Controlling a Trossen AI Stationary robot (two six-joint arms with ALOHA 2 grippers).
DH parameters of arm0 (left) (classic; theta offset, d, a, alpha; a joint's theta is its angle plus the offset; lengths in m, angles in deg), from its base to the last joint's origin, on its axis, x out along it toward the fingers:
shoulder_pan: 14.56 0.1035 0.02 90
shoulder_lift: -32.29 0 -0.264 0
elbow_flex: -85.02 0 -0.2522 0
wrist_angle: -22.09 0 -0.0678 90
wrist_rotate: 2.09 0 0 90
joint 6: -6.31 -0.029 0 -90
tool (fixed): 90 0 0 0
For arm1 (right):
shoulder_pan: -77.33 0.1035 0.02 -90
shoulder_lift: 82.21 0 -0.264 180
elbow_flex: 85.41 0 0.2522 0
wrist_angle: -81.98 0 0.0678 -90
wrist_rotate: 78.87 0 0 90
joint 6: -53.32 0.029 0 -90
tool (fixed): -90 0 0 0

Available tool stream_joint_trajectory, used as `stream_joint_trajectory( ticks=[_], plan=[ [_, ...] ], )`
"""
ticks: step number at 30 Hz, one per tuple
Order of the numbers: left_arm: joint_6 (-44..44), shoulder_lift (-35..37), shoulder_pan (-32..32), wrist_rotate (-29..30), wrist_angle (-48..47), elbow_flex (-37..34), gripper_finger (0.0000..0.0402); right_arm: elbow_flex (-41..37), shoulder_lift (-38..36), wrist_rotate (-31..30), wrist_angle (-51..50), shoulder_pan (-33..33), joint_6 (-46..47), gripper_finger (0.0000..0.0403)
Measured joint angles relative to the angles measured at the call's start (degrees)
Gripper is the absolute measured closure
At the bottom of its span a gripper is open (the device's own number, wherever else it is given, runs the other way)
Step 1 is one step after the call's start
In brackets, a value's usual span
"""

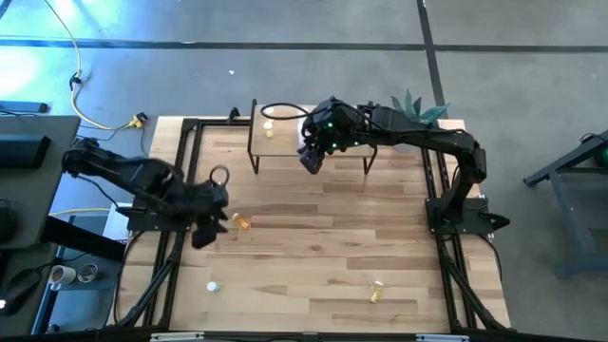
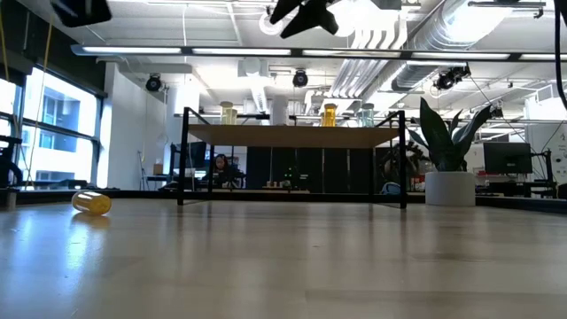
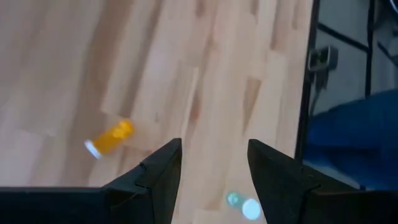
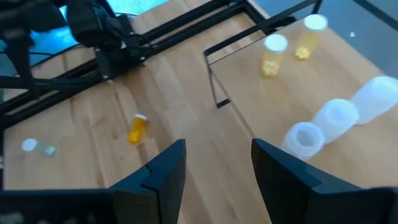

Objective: Pick and place medicine bottles onto shelf by color
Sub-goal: Put the blue medicine bottle on the shelf aligned with the other blue medicine bottles

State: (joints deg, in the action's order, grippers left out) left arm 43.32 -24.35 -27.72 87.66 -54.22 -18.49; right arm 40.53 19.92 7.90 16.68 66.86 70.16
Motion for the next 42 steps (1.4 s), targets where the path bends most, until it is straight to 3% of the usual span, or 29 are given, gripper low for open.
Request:
stream_joint_trajectory(
  ticks=[10,19,25,34,42],
  plan=[
    [10.6,0.0,-15.8,4.0,7.1,-7.3,0.0227,0.0,0.0,0.0,0.2,2.7,2.8,0.0229],
    [25.0,0.0,-33.3,18.2,13.8,-12.8,0.0227,0.0,0.1,0.0,0.2,4.2,4.9,0.0229],
    [36.9,-0.5,-43.2,24.0,18.8,-17.4,0.0227,0.0,0.1,0.0,0.2,4.7,6.3,0.0229],
    [45.8,-6.7,-51.8,24.5,23.4,-19.6,0.0227,0.0,0.1,0.0,0.1,4.7,5.7,0.0229],
    [51.6,-14.1,-55.3,23.7,24.1,-19.6,0.0227,0.0,0.1,0.0,-1.6,5.6,5.8,0.0229]
  ],
)
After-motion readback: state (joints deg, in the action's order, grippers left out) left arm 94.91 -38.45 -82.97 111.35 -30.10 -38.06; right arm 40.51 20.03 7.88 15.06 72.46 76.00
